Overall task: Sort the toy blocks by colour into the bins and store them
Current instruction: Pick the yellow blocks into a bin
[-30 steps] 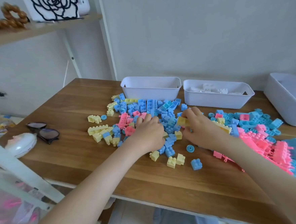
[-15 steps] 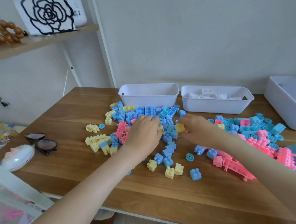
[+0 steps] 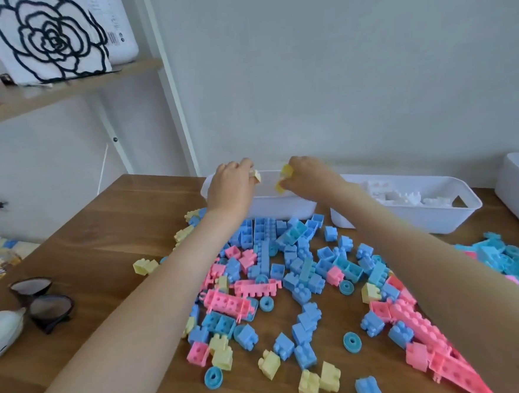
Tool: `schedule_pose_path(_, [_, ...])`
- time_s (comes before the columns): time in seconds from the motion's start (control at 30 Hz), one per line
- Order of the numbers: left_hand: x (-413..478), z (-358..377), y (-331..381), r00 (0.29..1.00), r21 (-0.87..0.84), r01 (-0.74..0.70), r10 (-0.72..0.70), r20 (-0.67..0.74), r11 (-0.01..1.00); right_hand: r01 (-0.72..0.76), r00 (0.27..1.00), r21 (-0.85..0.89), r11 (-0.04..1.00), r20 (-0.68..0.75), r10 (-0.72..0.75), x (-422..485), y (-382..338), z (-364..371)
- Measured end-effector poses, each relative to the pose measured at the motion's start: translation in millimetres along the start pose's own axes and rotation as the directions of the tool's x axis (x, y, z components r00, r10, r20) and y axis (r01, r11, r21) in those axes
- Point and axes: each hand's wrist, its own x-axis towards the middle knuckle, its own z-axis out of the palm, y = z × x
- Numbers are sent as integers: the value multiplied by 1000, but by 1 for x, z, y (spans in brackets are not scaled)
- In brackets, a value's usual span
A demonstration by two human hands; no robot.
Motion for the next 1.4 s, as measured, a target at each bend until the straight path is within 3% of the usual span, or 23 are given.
schedule_pose_path(0.1, [3,13,-8,986,-127,102,-83,147,987,9,997,15,1000,78,-10,1,7,20])
schedule_pose_path(0.2, [4,13,-13,960,-145,165,-126,250,975,46,984,42,998,168,-53,-7,9,21])
schedule_pose_path(0.4, [-21,-9,-15,979,-241,71,-22,202,968,220,952,-142,965,249,-180,-25,13,9])
schedule_pose_path(0.53, [-49,-24,-26,991,-229,-6,36,128,973,217,970,-173,961,152,-191,-39,9,3])
schedule_pose_path(0.7, [-93,-43,-53,976,-66,153,-140,167,986,302,953,-171,938,19,-303,-66,-5,-4])
schedule_pose_path(0.8, [-121,-48,-46,959,-12,206,-200,200,978,276,961,-10,961,-19,-277,-97,-2,-10])
schedule_pose_path(0.9, [-147,-49,-9,971,21,104,-107,213,994,210,976,66,976,41,-213,-136,4,-6])
schedule_pose_path(1.0, [-169,-51,33,976,-190,-44,83,202,981,210,973,9,978,100,-210,-171,18,1])
schedule_pose_path(1.07, [-186,-54,55,948,-362,-151,238,211,920,240,965,59,969,90,-245,-195,22,2])
schedule_pose_path(1.17, [-205,-53,67,881,-380,-346,436,183,858,365,916,117,924,131,-379,-231,18,11])
schedule_pose_path(1.3, [-218,-48,54,879,-268,-409,456,142,872,422,899,-20,907,143,-415,-262,12,25])
schedule_pose_path(1.4, [-232,-41,41,951,-151,-293,304,59,944,446,890,-49,893,123,-438,-272,4,29])
